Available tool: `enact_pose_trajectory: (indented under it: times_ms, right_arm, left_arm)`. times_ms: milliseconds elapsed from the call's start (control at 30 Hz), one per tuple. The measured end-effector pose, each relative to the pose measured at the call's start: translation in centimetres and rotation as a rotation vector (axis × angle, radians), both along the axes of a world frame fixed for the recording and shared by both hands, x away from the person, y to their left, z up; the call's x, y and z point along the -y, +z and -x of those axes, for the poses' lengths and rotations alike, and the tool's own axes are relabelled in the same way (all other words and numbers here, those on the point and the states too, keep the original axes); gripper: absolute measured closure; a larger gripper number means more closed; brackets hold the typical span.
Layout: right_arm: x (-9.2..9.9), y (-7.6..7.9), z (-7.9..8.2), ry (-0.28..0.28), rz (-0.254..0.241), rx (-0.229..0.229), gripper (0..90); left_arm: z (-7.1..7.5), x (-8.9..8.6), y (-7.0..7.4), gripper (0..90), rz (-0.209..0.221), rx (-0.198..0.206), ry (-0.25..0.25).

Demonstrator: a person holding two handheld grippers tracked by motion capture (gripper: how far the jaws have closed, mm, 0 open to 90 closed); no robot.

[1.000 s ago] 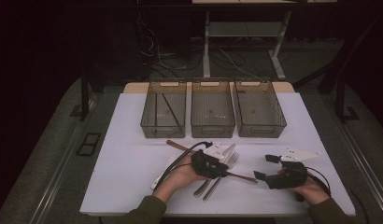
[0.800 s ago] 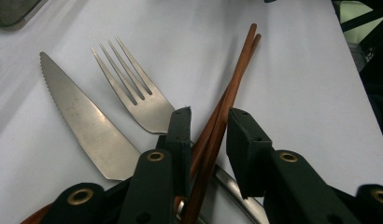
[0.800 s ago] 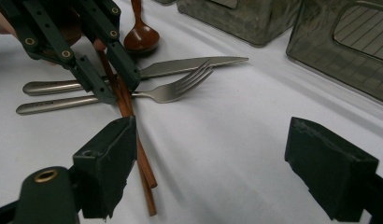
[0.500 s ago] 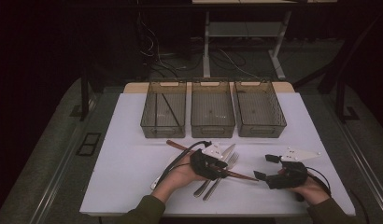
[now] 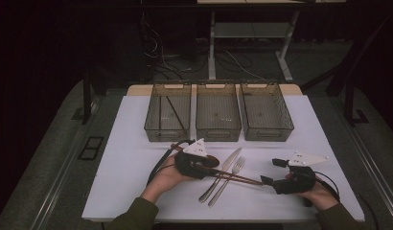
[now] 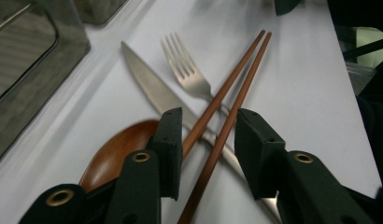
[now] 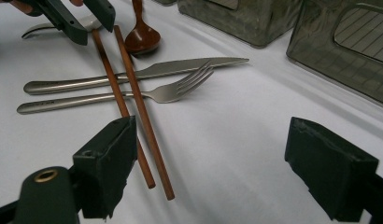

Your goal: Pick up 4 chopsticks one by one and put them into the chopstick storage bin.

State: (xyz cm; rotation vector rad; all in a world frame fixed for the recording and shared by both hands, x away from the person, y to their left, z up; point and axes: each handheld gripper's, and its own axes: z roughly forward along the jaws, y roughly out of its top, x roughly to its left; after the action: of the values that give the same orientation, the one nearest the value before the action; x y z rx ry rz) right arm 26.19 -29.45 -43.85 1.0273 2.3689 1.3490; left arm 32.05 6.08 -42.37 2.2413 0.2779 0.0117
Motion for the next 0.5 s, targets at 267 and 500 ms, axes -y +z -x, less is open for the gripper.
enact_pose_trajectory:
  times_ms: [267,500]
  right_arm:
    - [0.0,0.0,0.0,0.001,0.001,0.001,16.8]
    - [0.0,0.0,0.0,0.003,0.001,0.0,16.9]
  left_arm:
    - [-0.1,-0.1,-1.4,68.0,-0.058,-0.025,-0.02]
    - [-0.2,0.5,-2.2,69.9,-0.086,-0.04,-0.054]
